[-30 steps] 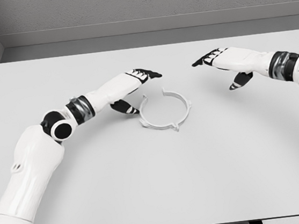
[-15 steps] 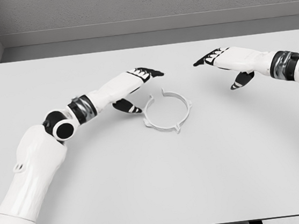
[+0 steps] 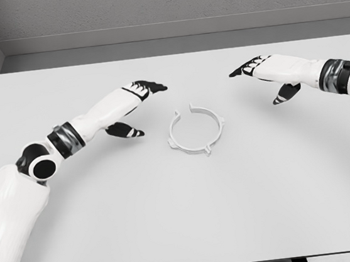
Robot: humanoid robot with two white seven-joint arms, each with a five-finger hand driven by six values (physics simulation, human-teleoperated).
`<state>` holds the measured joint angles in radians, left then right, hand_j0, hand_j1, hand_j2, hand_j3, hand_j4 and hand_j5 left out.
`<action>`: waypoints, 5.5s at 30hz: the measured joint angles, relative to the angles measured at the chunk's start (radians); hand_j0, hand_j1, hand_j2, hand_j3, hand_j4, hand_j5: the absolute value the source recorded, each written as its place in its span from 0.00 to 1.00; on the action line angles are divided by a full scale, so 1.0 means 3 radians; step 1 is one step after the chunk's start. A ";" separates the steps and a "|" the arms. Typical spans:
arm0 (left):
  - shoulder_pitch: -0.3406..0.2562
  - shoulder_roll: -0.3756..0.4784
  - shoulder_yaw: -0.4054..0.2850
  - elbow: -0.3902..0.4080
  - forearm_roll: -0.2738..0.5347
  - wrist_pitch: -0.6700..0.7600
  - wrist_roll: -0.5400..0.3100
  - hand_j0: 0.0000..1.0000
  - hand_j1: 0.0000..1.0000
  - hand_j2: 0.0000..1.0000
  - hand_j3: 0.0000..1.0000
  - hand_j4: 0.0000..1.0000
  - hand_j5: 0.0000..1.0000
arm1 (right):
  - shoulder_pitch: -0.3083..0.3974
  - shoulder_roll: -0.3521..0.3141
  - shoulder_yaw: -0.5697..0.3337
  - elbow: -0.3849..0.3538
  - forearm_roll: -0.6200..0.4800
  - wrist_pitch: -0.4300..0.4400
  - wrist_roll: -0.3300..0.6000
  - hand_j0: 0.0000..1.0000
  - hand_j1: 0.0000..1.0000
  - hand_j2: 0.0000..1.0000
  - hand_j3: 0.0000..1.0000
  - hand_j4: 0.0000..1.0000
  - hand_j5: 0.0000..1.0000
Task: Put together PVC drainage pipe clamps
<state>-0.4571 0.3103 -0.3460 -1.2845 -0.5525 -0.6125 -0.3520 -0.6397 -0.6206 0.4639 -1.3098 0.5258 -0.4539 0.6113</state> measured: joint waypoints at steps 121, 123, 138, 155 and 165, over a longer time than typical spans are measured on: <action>-0.0102 0.0859 -0.0326 -0.0093 0.1058 0.0002 0.0003 1.00 1.00 1.00 1.00 1.00 1.00 | 0.0092 -0.0390 0.0119 -0.0270 -0.0383 -0.0008 0.0000 1.00 1.00 1.00 1.00 1.00 1.00; -0.0204 0.0696 -0.0333 0.0052 0.0860 0.0002 0.0001 1.00 1.00 1.00 1.00 1.00 1.00 | 0.0092 -0.0419 0.0120 -0.0303 -0.0385 -0.0006 0.0000 1.00 1.00 1.00 1.00 1.00 1.00; -0.0384 -0.0413 -0.0353 0.0543 -0.0096 0.0000 -0.0005 1.00 1.00 1.00 1.00 1.00 1.00 | 0.0077 -0.0595 0.0207 -0.0337 -0.0384 -0.0028 0.0000 1.00 1.00 1.00 1.00 1.00 1.00; -0.0435 -0.0492 -0.0353 0.0690 -0.0191 0.0000 -0.0005 1.00 1.00 1.00 1.00 1.00 1.00 | 0.0051 -0.0726 0.0277 -0.0504 -0.0375 -0.0132 0.0000 1.00 1.00 1.00 1.00 1.00 1.00; -0.0455 -0.0535 -0.0358 0.0777 -0.0193 0.0000 -0.0005 1.00 1.00 1.00 1.00 1.00 1.00 | 0.0041 -0.0736 0.0262 -0.0479 -0.0379 -0.0126 0.0000 1.00 1.00 1.00 1.00 1.00 1.00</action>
<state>-0.5937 0.1499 -0.4535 -1.0513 -0.6104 -0.6125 -0.3534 -0.6274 -0.8412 0.5424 -1.4534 0.4121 -0.4916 0.6113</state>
